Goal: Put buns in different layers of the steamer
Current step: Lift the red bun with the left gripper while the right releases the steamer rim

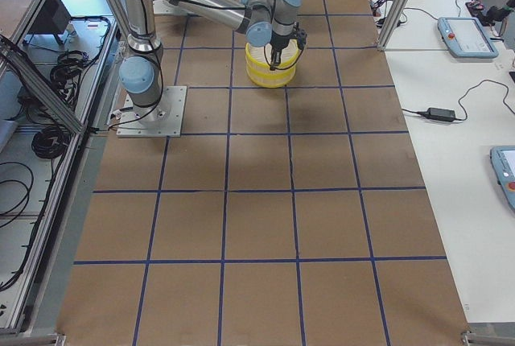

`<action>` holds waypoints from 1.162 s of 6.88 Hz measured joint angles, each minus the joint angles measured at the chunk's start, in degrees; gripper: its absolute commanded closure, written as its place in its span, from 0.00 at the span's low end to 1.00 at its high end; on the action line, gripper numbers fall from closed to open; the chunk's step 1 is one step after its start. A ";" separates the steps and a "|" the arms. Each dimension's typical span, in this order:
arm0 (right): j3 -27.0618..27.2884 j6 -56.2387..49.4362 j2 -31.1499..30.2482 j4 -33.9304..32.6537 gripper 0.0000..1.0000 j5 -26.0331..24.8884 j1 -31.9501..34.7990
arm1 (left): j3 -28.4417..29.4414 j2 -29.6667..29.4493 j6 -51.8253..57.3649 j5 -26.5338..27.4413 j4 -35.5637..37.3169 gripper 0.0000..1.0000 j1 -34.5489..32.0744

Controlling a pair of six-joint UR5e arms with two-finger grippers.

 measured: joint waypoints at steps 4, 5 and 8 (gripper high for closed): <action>0.73 -0.02 0.09 0.06 0.01 0.03 0.00 | 1.01 3.26 -9.29 -1.57 -4.16 0.81 -7.67; 0.81 0.04 0.26 0.12 0.00 0.34 0.00 | 1.03 3.30 -10.19 -1.88 -4.16 0.81 -8.26; -1.49 0.01 -0.31 2.49 0.00 0.33 -0.40 | 0.96 2.39 -15.52 -5.31 -3.07 0.82 -9.95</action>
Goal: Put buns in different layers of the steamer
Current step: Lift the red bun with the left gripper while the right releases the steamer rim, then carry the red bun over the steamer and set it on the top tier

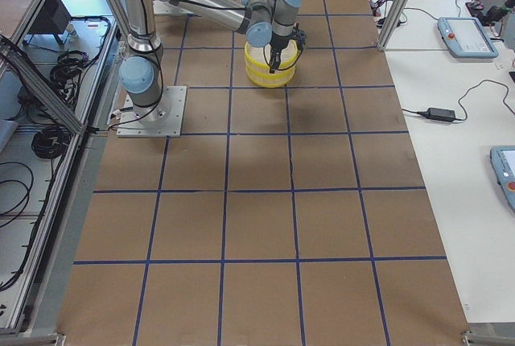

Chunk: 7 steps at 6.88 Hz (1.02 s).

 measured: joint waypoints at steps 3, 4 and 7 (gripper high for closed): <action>-8.19 -0.23 -4.14 12.89 0.00 0.12 -1.61 | -0.01 -2.88 -11.33 -10.13 7.61 0.81 -8.87; -9.25 -0.02 -6.08 14.20 0.00 0.31 -1.91 | -0.02 -4.74 -16.32 -15.73 11.28 0.76 -11.70; -11.42 -0.05 -8.74 15.98 0.00 0.84 -2.12 | -0.09 -11.05 -25.62 -21.82 21.79 0.01 -17.52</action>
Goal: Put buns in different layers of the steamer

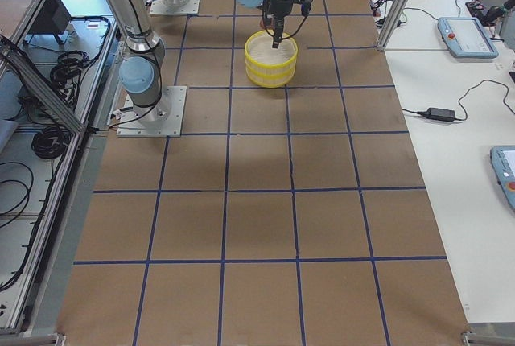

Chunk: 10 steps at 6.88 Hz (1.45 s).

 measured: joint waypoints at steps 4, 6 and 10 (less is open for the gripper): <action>-5.25 -0.03 0.02 7.04 0.00 0.14 0.06 | 2.69 0.46 -2.22 6.02 -3.03 0.01 -0.38; -6.48 0.12 0.13 7.17 0.00 0.17 0.06 | 4.10 1.85 -1.73 8.63 -5.32 0.03 0.41; -7.28 0.03 0.38 6.96 0.00 -0.11 0.12 | 4.77 10.22 17.31 22.50 -14.82 0.03 8.54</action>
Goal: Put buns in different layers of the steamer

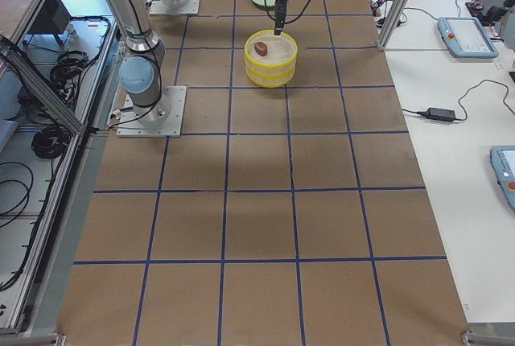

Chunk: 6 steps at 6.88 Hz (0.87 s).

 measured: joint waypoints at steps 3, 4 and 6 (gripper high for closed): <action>0.02 0.02 0.15 -0.59 0.00 -0.03 -0.05 | 0.91 4.53 18.88 3.86 -6.73 0.03 10.25; -0.04 0.07 0.17 -1.11 0.00 -0.03 -0.06 | 0.72 5.01 20.27 4.01 -7.25 0.02 11.43; -0.01 0.13 0.17 -1.43 0.00 0.05 -0.05 | 0.05 5.25 20.89 4.16 -7.46 0.01 11.98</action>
